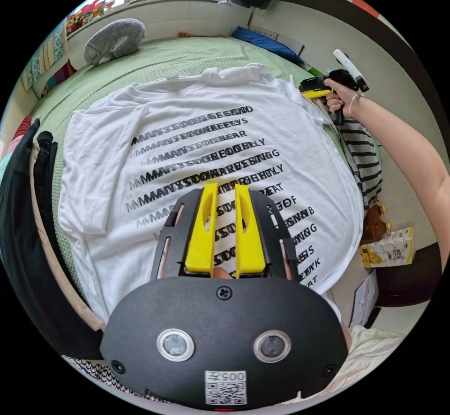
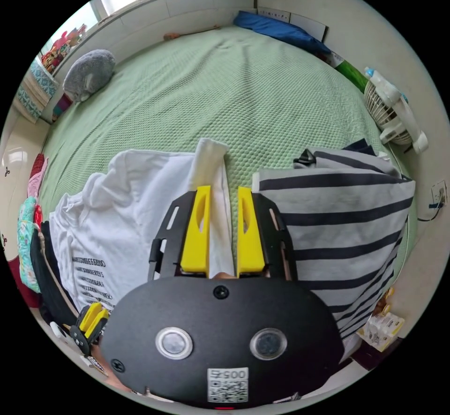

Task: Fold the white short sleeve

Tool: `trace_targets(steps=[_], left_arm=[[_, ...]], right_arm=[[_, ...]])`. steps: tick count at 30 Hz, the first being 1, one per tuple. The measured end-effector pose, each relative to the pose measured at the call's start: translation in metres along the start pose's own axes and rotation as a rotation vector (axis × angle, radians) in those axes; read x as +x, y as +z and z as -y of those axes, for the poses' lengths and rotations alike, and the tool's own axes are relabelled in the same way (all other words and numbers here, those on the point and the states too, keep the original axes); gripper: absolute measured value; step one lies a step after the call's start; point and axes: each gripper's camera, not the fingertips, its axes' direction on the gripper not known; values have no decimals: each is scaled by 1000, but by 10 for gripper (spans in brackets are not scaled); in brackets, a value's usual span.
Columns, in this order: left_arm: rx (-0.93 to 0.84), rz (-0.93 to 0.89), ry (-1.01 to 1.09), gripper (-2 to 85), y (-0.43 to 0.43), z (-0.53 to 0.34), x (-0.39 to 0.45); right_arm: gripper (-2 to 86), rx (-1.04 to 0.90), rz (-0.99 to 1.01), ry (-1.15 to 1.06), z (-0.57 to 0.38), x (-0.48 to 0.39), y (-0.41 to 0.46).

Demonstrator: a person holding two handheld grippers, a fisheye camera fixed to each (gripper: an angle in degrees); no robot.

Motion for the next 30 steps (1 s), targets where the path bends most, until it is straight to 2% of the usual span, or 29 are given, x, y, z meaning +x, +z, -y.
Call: trace_targets(steps=[1, 3, 10, 14, 20, 24, 30], left_arm=[[0, 3, 1, 72, 2, 2, 1], [0, 2, 0, 72, 4, 3, 1], [4, -13, -6, 73, 11, 9, -2], [3, -24, -9, 73, 14, 11, -5], [5, -75, -27, 70, 17, 14, -17], [6, -108, -39, 70, 19, 15, -25], [7, -128, -35, 74, 19, 16, -31]], right_arm=[[2, 20, -6, 2, -2, 2, -4], [-11, 33, 19, 9, -5, 6, -10], [-16, 50, 28, 46, -24, 31, -41], [-17, 90, 33, 12, -30, 17, -60], [-10, 183, 30, -295, -43, -86, -99], [38, 98, -39, -558, -64, -170, -88], [82, 69, -11, -540, -67, -164, -87]])
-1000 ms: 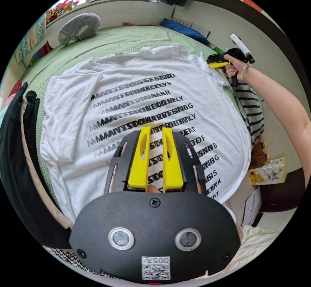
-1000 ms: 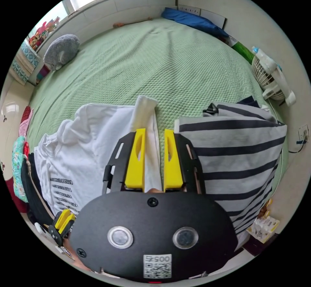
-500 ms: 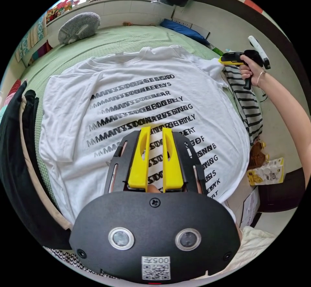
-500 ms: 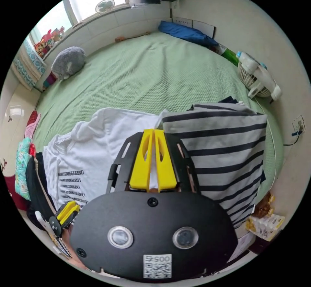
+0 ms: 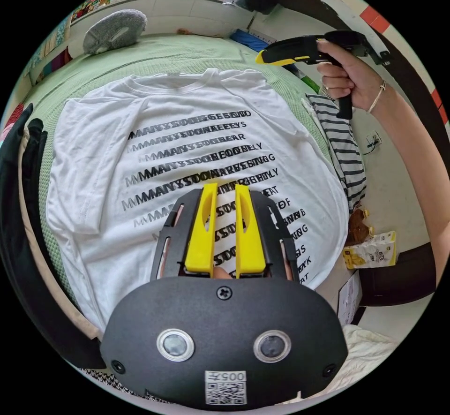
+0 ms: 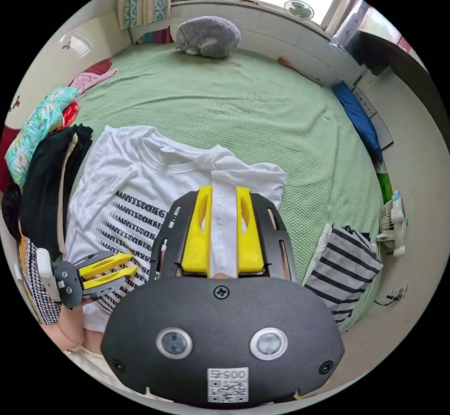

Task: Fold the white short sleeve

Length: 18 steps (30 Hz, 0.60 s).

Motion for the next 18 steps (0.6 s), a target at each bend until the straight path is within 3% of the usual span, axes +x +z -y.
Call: trace_targets(steps=[8, 10, 12, 15, 18], left_arm=[[-8, -1, 3, 73, -2, 1, -5], [-8, 1, 2, 72, -3, 0, -6], [-7, 2, 2, 72, -4, -1, -7], [-9, 2, 1, 71, -6, -1, -8], [-13, 6, 2, 70, -9, -2, -9]], right_arm=[[64, -124, 94, -58, -60, 12, 26], [54, -238, 82, -83, -77, -1, 47], [43, -208, 45, -136, -85, -10, 44], [27, -258, 146, -224, -81, -10, 32], [20, -121, 127, -154, -63, 12, 7]])
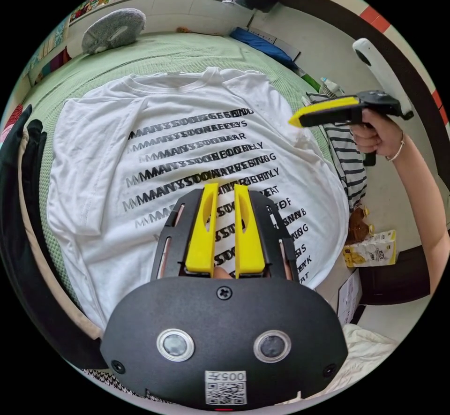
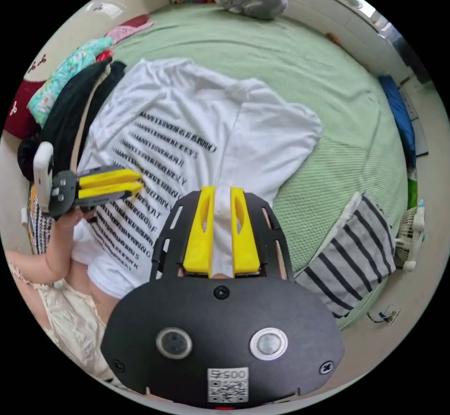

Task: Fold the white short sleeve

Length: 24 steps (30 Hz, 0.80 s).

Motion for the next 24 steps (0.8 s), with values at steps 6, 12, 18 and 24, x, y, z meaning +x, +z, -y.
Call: trace_targets(steps=[6, 12, 18, 24], left_arm=[[-4, 7, 3, 70, -6, -3, -1], [-9, 5, -3, 68, -14, -7, -3], [-12, 2, -12, 68, -25, -12, -5], [-5, 13, -5, 68, -38, -21, -4]], right_arm=[[43, 116, -64, 375, 28, 83, 8], [53, 91, 188, 605, 25, 129, 59], [-11, 231, 55, 643, 27, 129, 42], [25, 154, -65, 606, 14, 115, 46]])
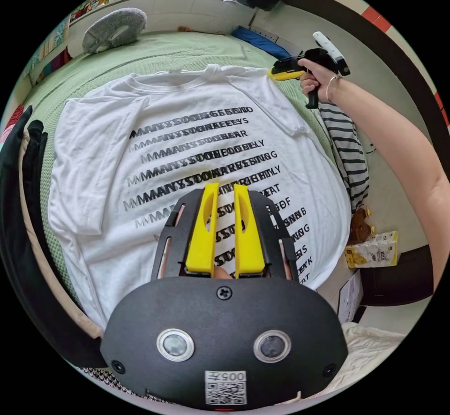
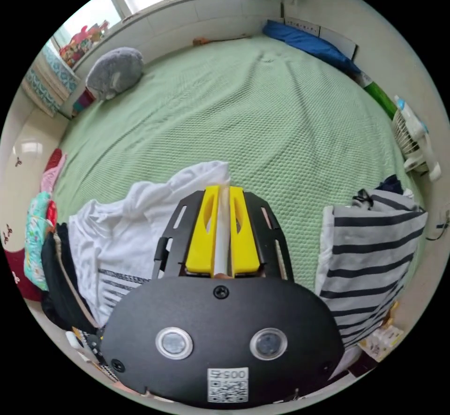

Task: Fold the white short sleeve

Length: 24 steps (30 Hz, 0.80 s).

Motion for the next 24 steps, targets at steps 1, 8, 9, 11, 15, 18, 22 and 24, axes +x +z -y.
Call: trace_targets(steps=[1, 8, 9, 11, 15, 18, 22, 24], left_arm=[[2, -1, 0, 68, -3, -2, 0], [5, 4, 1, 69, -20, -13, 0], [7, 5, 2, 69, -23, -15, 0], [10, 8, 2, 69, -29, -19, 0], [34, 21, 8, 70, -41, -31, 2], [50, -6, -2, 77, -56, -42, 0], [71, -18, -56, 84, -104, -70, -9], [109, -8, -65, 86, -137, -91, -11]], right_arm=[[30, 31, -33, -22, -11, 1, -6], [46, -24, 154, -308, -107, -15, -39], [44, -67, 145, -356, -127, -22, -39], [33, -125, 76, -376, -150, -26, -32], [9, -111, -84, -303, -176, -14, -27], [17, -85, -66, -302, -203, -15, -52], [51, -37, -69, -384, -273, -16, -87], [61, -25, -62, -387, -306, -10, -97]])
